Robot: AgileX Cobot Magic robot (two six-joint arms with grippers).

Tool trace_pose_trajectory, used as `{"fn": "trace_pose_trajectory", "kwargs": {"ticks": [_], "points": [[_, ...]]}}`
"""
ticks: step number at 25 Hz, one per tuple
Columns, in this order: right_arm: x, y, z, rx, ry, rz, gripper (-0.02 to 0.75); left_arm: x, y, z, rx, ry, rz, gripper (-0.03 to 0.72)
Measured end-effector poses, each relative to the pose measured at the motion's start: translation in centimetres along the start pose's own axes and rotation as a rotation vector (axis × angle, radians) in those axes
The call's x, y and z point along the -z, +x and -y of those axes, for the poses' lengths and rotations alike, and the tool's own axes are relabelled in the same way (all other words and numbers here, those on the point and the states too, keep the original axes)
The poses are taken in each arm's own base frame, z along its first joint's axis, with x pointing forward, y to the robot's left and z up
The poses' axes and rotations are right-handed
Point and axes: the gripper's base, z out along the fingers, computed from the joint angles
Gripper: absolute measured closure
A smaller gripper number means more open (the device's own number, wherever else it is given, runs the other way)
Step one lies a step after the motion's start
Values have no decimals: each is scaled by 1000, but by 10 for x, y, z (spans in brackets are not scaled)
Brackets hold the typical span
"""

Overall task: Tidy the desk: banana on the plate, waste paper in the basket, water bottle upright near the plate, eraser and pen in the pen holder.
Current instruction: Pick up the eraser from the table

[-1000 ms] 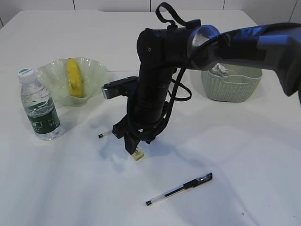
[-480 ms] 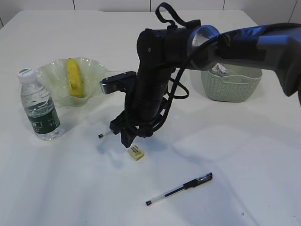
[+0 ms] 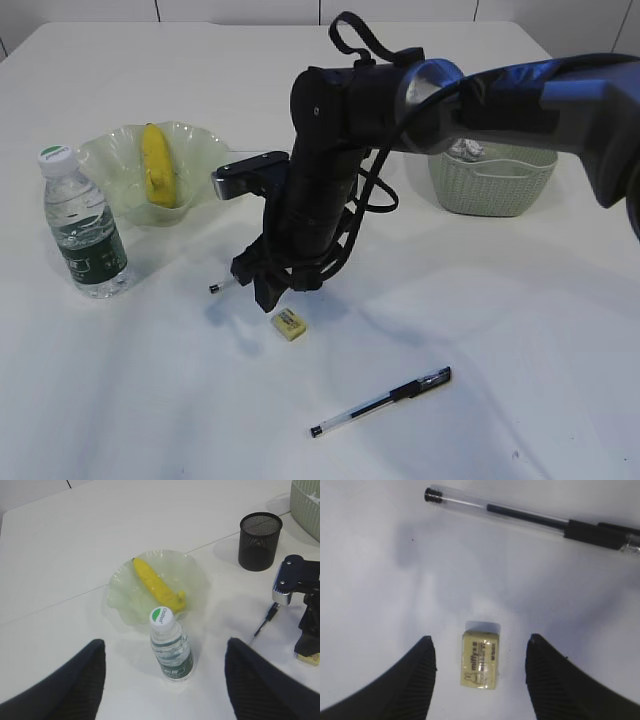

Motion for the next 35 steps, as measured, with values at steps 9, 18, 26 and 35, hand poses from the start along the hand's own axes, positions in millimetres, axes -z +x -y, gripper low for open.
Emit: {"fn": "trace_pose_trajectory", "kwargs": {"ticks": [9,18,26,35], "points": [[-3,0,1,0,1,-5,310,0,0,0,0,0,-2,160],[-9,2,3,3,11,-20,310,0,0,0,0,0,-3,160],[-19,3,4,-5,2,-39,310,0,0,0,0,0,-3,160],[-28,10,4,-9,-14,-113,310,0,0,0,0,0,-2,160]]}}
